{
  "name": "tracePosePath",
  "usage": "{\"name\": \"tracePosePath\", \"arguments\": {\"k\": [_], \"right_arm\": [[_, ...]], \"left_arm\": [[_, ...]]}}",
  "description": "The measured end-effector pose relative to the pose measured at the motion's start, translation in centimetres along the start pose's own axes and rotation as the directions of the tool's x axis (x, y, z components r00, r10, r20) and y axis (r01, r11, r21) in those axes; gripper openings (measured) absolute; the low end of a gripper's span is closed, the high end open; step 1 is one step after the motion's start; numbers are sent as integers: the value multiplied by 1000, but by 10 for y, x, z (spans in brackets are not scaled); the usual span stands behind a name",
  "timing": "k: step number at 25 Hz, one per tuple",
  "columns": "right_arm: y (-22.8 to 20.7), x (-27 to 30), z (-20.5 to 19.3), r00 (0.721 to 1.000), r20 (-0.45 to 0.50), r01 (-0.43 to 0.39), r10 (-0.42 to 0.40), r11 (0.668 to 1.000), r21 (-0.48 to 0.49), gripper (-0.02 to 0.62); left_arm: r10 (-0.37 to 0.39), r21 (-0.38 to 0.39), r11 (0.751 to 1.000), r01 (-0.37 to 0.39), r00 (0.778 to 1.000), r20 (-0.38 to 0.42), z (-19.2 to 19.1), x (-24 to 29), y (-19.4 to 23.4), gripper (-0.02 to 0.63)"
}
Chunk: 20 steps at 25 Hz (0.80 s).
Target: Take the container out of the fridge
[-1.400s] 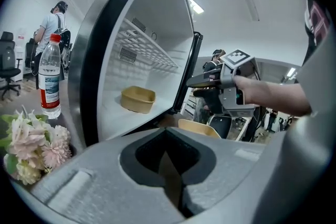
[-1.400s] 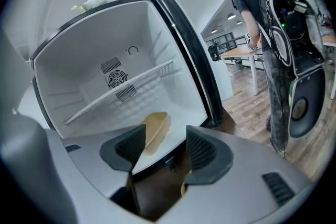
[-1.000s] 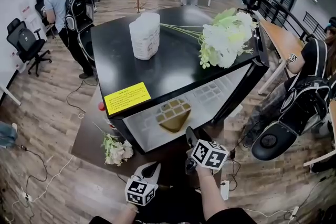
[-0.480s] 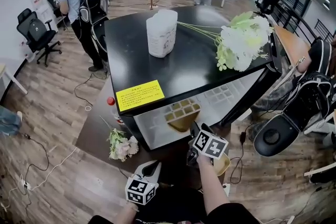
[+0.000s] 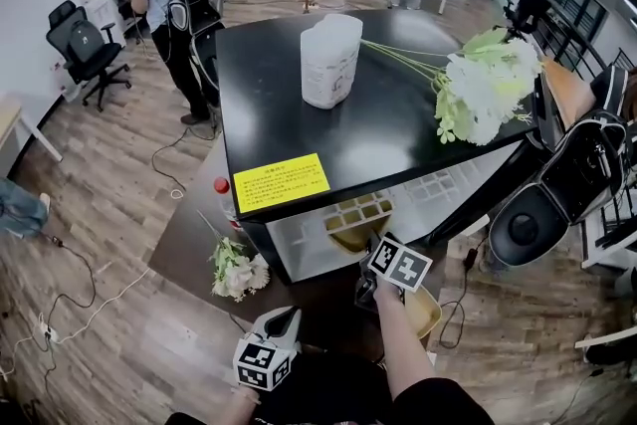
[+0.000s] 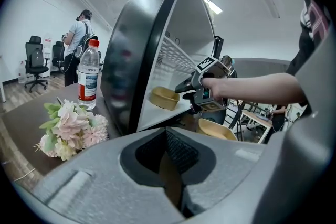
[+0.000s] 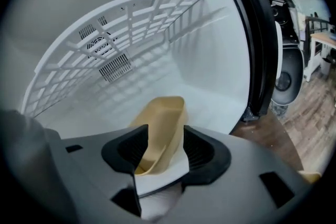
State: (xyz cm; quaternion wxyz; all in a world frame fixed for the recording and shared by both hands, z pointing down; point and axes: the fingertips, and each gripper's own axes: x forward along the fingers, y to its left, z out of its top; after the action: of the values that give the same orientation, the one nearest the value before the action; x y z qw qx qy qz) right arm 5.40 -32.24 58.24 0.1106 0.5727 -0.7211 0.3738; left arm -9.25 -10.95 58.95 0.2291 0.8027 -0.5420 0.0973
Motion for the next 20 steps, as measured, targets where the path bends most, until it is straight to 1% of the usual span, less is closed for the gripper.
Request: {"name": "tracePosePath", "arguments": {"k": [9,12,18,20], "right_arm": [[3,24,-11,998,-58,19,-19,1000,4,215],[4,30,-15,997,-71,33,-33,999,-7,215],[-3,38,-22,993,-101,58,-57,998,12,215],[-2,41,-24,992,-106,66,-65,998,6,194]], "left_arm": [[56,-37,998,-56,998,-1,-6,-7,14,8],[87,-57,995,-87,996,-4,-10,-10,21,8],[124,-77,989,-124,992,-6,-13,-17,32,8],[136,-85,987,-136,991,-5,-14,-18,35,8]]}}
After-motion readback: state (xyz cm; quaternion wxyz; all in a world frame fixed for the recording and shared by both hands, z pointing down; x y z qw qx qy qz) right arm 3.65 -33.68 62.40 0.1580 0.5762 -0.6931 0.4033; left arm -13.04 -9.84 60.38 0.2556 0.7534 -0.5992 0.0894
